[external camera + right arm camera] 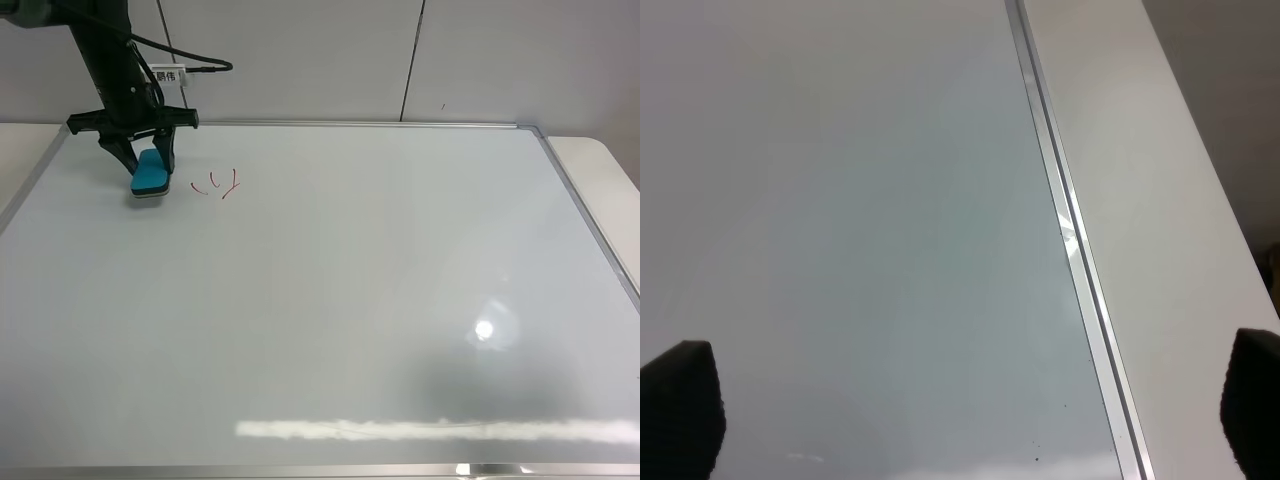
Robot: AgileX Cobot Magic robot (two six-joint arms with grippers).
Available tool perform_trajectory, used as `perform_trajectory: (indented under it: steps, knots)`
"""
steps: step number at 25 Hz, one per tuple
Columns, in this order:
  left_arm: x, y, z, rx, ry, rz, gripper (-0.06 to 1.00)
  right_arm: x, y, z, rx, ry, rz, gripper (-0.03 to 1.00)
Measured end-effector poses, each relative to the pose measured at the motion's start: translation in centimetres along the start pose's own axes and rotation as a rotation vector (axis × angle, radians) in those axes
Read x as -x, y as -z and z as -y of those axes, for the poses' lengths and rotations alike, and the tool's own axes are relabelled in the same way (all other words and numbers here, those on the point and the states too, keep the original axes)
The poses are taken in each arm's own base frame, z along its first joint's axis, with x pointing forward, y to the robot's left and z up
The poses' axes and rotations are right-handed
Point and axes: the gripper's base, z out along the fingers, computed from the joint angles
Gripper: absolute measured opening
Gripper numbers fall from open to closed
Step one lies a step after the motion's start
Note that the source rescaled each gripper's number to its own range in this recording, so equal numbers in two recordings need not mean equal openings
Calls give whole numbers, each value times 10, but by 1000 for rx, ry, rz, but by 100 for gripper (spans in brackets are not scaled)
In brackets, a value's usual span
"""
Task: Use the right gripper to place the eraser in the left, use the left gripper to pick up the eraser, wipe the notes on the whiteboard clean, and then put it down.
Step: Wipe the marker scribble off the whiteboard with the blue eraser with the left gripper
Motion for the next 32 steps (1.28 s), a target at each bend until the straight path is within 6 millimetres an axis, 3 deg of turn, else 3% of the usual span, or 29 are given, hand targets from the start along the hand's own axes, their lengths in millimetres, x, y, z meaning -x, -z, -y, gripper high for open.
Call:
perform_trajectory:
  steps: [11, 23, 26, 32]
  knots:
    - [1, -32, 29, 15, -84, 53, 5, 0, 0, 0, 0, 0, 0, 100]
    - [-1, -36, 39, 55, -132, 49, 5, 0, 0, 0, 0, 0, 0, 100]
    - [-7, -36, 55, 59, -172, 52, 5, 0, 0, 0, 0, 0, 0, 100]
    - [-31, -36, 110, 46, -295, 55, 5, 0, 0, 0, 0, 0, 0, 100]
